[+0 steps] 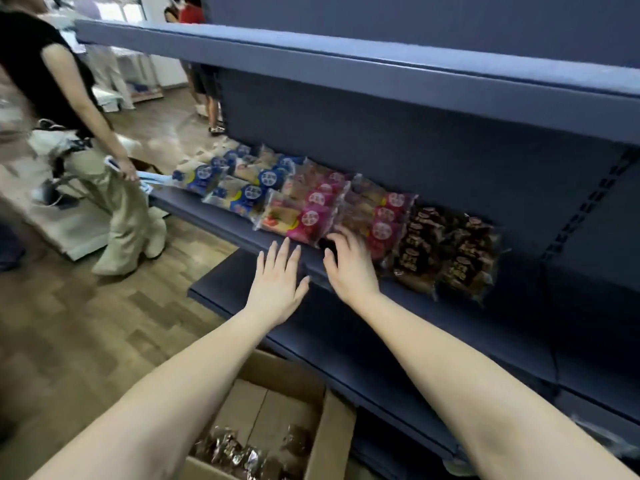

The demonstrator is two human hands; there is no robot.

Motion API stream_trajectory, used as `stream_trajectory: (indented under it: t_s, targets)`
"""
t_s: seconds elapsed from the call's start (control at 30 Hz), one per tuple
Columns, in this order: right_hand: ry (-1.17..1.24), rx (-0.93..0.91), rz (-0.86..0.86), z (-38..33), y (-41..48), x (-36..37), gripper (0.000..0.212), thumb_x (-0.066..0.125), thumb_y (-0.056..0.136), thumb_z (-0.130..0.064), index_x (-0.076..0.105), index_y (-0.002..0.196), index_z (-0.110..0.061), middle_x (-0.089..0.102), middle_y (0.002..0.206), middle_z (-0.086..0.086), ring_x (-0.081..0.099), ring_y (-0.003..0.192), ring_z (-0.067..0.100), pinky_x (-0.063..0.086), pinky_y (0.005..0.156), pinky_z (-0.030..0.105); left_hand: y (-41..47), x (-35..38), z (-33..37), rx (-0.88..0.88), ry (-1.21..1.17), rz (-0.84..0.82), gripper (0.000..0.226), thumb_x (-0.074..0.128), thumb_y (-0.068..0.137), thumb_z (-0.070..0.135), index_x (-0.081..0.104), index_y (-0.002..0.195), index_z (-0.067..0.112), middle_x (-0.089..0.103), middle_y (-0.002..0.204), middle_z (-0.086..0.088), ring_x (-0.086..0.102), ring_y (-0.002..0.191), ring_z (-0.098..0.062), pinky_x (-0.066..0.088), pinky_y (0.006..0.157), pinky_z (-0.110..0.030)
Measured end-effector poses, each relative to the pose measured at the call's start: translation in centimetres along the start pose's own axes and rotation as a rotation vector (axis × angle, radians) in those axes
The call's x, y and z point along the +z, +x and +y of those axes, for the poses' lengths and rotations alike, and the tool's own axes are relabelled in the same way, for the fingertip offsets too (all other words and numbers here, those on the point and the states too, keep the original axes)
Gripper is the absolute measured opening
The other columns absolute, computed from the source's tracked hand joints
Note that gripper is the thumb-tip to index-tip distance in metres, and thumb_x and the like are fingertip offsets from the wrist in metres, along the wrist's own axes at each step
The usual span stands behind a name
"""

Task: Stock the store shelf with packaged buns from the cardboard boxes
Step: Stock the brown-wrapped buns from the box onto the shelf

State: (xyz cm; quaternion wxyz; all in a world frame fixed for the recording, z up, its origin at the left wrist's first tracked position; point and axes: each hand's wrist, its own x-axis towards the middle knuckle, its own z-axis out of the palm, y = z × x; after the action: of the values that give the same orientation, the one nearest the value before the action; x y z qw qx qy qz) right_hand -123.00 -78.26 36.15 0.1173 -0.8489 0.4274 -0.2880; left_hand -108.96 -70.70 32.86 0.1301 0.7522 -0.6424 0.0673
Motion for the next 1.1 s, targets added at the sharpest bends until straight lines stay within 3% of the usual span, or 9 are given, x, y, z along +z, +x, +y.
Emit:
stream_trajectory:
  t_s: [0.1,0.27,0.5,0.77,0.9,1.1]
  targets:
    - [0.014,-0.099,-0.164,-2.7,-0.4,3.5,0.039,0.043,0.099,-0.026,0.047,0.134,-0.01,0.049,0.135,0.009,0.042,0.125,0.028,0.033,0.105,0.037,-2.5,0.4,-3.8,-0.085,0.019,-0.061,0.06,0.038,0.098,0.04,0.023,0.15,0.014,0.014,0.158,-0.012,0.009,0.145,-0.033,0.009,0.116,-0.049]
    - [-0.037,-0.201,-0.415,-5.1,-1.5,8.7,0.042,0.037,0.101,-0.033,0.04,0.139,-0.015,0.045,0.138,0.005,0.043,0.123,0.026,0.036,0.101,0.038,-6.3,1.4,-8.5,-0.184,0.052,-0.19,0.059,0.041,0.097,0.035,0.023,0.15,0.017,0.014,0.158,-0.01,0.008,0.145,-0.031,0.007,0.117,-0.047]
    - [-0.112,-0.032,-0.885,-4.9,-3.4,16.6,0.043,0.04,0.098,-0.03,0.038,0.139,-0.016,0.037,0.141,0.01,0.04,0.125,0.032,0.039,0.101,0.041,-10.8,5.8,-13.1,-0.286,0.021,-0.568,0.061,0.043,0.093,0.035,0.023,0.148,0.016,0.017,0.156,-0.012,0.014,0.143,-0.033,0.013,0.117,-0.044]
    - [-0.091,0.142,-1.103,-2.5,-12.2,25.7,0.048,0.046,0.095,-0.025,0.037,0.141,-0.018,0.033,0.144,0.01,0.04,0.126,0.032,0.037,0.105,0.042,-18.6,15.5,-16.5,-0.377,-0.093,-0.897,0.06,0.042,0.094,0.038,0.027,0.146,0.011,0.024,0.153,-0.016,0.022,0.141,-0.032,0.016,0.117,-0.037]
    - [-0.079,0.218,-1.187,-0.8,-17.0,30.3,0.05,0.049,0.095,-0.024,0.034,0.142,-0.024,0.023,0.15,0.01,0.034,0.131,0.031,0.034,0.108,0.041,-22.6,21.0,-16.8,-0.335,-0.118,-1.059,0.058,0.04,0.094,0.032,0.027,0.146,0.009,0.025,0.153,-0.016,0.02,0.142,-0.033,0.014,0.117,-0.039]
    - [-0.095,0.311,-1.23,3.0,-21.4,38.9,0.053,0.05,0.095,-0.023,0.031,0.144,-0.029,0.014,0.155,0.005,0.028,0.136,0.032,0.036,0.108,0.044,-22.7,30.1,-19.1,-0.318,-0.171,-1.054,0.052,0.042,0.094,0.026,0.035,0.143,0.009,0.034,0.149,-0.013,0.027,0.138,-0.029,0.018,0.116,-0.036]
